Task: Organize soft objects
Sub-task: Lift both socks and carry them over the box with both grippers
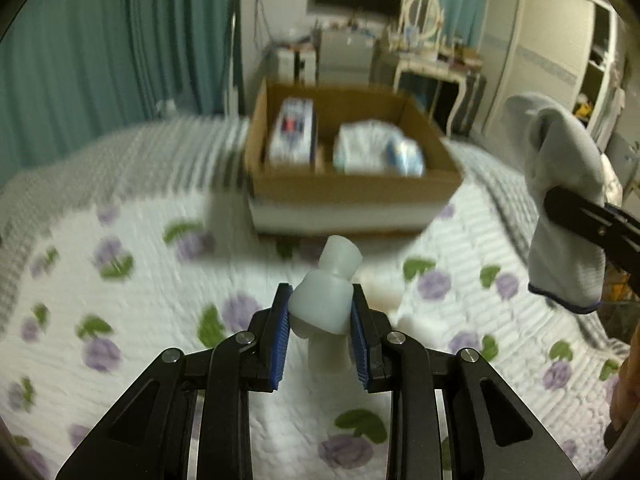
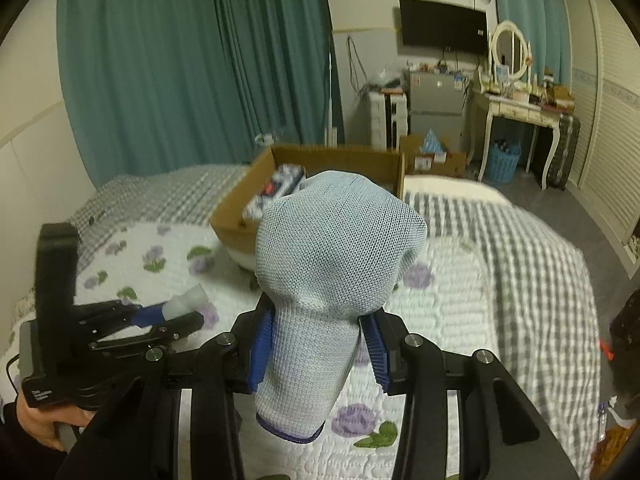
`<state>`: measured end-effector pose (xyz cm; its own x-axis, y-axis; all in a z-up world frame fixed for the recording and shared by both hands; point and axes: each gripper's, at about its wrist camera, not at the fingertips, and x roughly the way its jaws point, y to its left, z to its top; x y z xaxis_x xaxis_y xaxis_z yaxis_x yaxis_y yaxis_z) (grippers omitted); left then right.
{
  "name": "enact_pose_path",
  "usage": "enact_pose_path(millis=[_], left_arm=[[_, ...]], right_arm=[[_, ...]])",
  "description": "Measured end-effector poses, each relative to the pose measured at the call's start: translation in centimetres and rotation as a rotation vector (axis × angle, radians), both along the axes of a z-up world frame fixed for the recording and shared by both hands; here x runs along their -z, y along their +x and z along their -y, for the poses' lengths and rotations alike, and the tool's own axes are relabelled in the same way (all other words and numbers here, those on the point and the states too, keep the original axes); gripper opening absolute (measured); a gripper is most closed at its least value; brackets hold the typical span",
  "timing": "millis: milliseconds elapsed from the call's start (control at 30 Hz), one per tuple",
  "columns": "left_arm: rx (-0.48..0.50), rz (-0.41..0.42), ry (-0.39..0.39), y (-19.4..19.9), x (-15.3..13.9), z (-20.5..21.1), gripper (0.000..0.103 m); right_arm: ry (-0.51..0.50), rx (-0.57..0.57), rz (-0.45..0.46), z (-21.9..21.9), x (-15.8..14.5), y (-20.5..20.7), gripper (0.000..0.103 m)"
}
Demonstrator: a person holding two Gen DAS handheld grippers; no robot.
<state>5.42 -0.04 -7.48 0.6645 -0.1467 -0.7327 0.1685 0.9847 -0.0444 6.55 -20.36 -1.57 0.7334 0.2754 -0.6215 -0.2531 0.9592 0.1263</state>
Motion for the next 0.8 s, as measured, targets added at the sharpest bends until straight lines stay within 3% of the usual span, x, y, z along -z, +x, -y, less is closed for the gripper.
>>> enact_pose_path(millis=[67, 333, 433, 633, 800], left_arm=[[-0.006, 0.054, 0.009, -0.2, -2.2, -0.1, 0.027], [-0.023, 0.256, -0.117, -1.4, -11.1, -1.5, 0.027], [-0.041, 0.327, -0.143, -1.4, -13.1, -1.8, 0.027], [-0.044, 0.395, -0.151, 1.0, -15.2, -1.7, 0.028], [-0.045, 0.396, -0.137, 4.7, -14.5, -1.3, 0.028]], right_arm=[[-0.005, 0.004, 0.037, 0.0, -1.7, -0.5, 0.041], [-0.023, 0.009, 0.188, -0.4, -8.7, -1.9, 0.041], [-0.012, 0.011, 0.259, -0.6, -11.3, -2.5, 0.041], [-0.023, -0.009, 0.365, -1.9, -14.7, -2.1, 0.041], [0.020, -0.053, 0.347, -2.4, -14.0, 1.0, 0.041]])
